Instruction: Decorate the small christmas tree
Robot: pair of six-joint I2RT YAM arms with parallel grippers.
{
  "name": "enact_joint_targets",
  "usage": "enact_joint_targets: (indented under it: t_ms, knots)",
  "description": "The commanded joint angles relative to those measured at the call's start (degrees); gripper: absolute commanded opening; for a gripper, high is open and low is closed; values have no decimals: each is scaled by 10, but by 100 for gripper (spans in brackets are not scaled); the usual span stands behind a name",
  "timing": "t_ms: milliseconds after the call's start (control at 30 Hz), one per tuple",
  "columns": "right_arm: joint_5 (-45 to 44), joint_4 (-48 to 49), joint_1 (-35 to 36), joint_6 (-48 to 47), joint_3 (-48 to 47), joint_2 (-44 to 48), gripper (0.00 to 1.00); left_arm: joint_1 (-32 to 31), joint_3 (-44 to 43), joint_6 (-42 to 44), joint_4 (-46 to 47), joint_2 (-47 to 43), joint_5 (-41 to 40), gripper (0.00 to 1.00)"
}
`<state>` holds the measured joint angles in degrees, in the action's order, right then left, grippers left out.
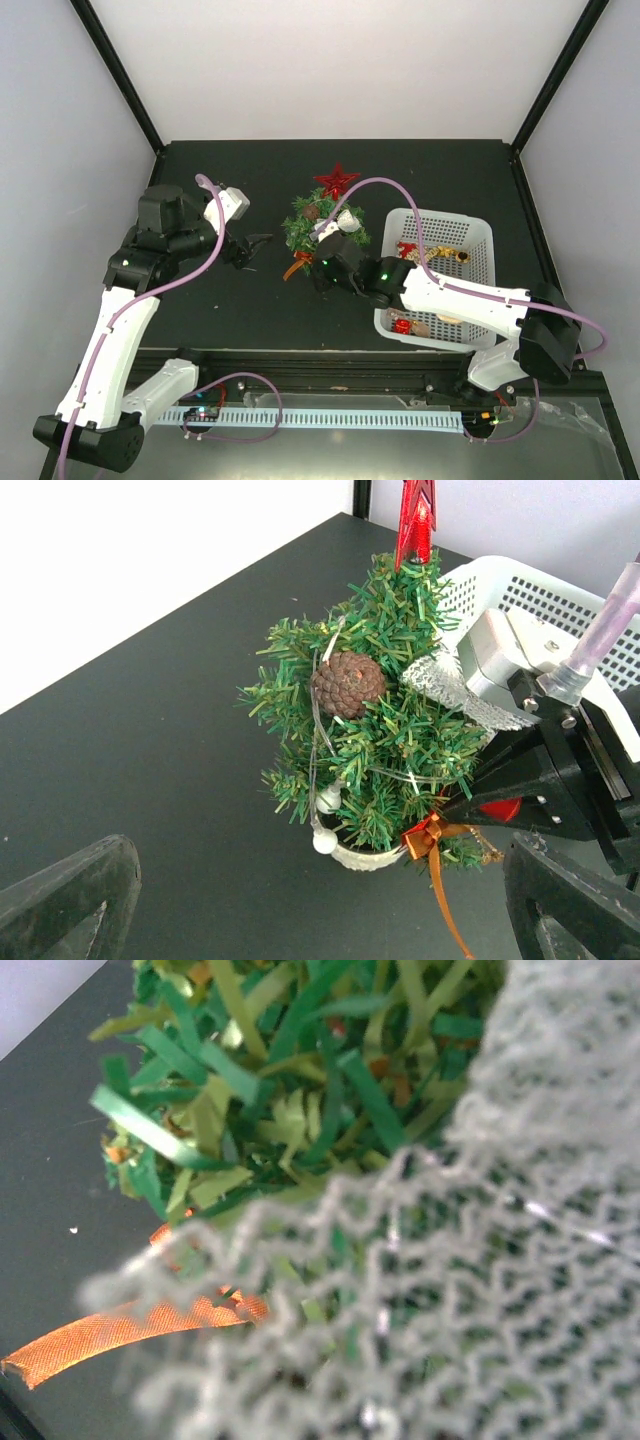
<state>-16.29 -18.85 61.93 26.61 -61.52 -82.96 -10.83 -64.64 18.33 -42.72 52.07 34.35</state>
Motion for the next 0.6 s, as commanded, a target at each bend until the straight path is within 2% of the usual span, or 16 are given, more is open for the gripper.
enact_joint_targets:
  t_ms: [0, 233, 367, 567]
  knots:
    - [-1, 2, -3, 11, -7, 14, 6, 7, 0, -7, 11, -9, 13, 99]
    - [-10, -7, -3, 20, -7, 29, 12, 8, 0, -7, 12, -9, 15, 99]
    - [-14, -12, -3, 22, -5, 40, 19, 8, 0, -7, 13, -9, 16, 99]
    - [-12, -15, -4, 26, -1, 44, 21, 8, 0, -8, 12, -10, 17, 99]
